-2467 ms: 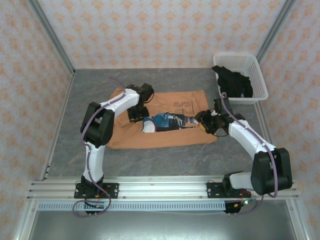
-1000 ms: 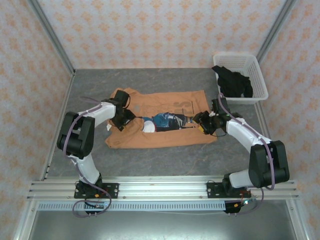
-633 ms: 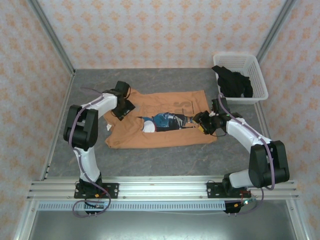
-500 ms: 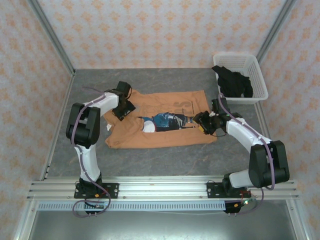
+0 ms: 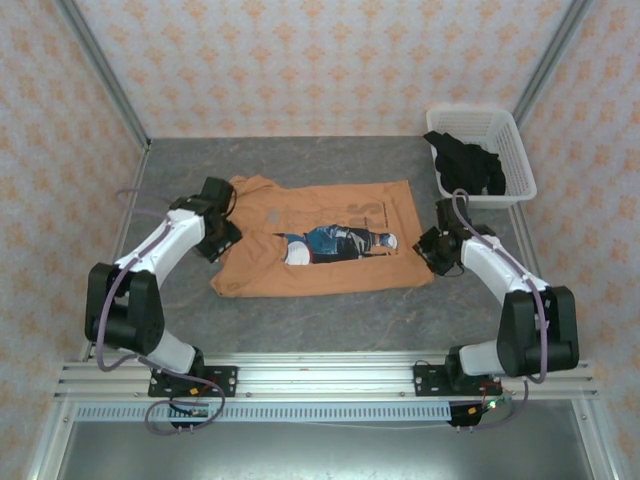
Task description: Fold and stack the t-shirts
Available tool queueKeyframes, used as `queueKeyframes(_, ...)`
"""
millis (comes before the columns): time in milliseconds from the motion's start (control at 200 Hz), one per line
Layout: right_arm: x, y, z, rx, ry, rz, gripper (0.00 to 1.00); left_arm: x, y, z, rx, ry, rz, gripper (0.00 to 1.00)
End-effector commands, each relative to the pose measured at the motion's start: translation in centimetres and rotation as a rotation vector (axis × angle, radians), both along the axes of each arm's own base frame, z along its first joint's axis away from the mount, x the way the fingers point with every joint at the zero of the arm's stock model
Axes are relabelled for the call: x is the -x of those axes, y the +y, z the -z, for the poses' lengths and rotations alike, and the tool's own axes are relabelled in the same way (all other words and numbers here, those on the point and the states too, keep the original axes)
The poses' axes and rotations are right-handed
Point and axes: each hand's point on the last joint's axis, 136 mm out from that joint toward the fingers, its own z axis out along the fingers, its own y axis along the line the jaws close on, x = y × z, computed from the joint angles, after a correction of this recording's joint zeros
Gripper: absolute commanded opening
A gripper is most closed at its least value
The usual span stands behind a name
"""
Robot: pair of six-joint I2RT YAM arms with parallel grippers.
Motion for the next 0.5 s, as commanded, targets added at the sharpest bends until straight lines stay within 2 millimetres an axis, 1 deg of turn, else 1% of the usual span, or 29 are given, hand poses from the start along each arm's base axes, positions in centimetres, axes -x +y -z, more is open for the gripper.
queueKeyframes(0, -1.1, -1.1, 0.0, 0.060, 0.018, 0.020, 0.28, 5.0, 2.5, 2.0, 0.006, 0.138, -0.093, 0.52)
queueKeyframes(70, -2.3, -0.9, -0.1, 0.051, 0.008, 0.019, 0.23, 6.1, 3.1, 2.8, 0.042, 0.151, -0.138, 0.52)
queueKeyframes(130, -3.0, -0.5, 0.2, 0.032, 0.013, 0.019, 0.22, 6.8, 3.4, 3.5, 0.070, 0.162, -0.170, 0.52)
queueKeyframes(220, -3.4, -0.2, 1.1, 0.012, 0.033, 0.036, 0.21, 7.6, 3.5, 4.2, 0.094, 0.177, -0.206, 0.50)
queueKeyframes(280, -3.4, -0.4, 1.8, 0.022, 0.048, 0.049, 0.21, 8.1, 3.3, 4.8, 0.115, 0.186, -0.226, 0.49)
queueKeyframes(390, -3.7, -1.1, 2.9, 0.054, 0.071, 0.067, 0.17, 8.5, 2.9, 5.6, 0.136, 0.195, -0.247, 0.47)
queueKeyframes(495, -3.8, -1.9, 3.4, 0.106, 0.104, 0.065, 0.11, 7.9, 2.6, 5.8, 0.162, 0.156, -0.264, 0.47)
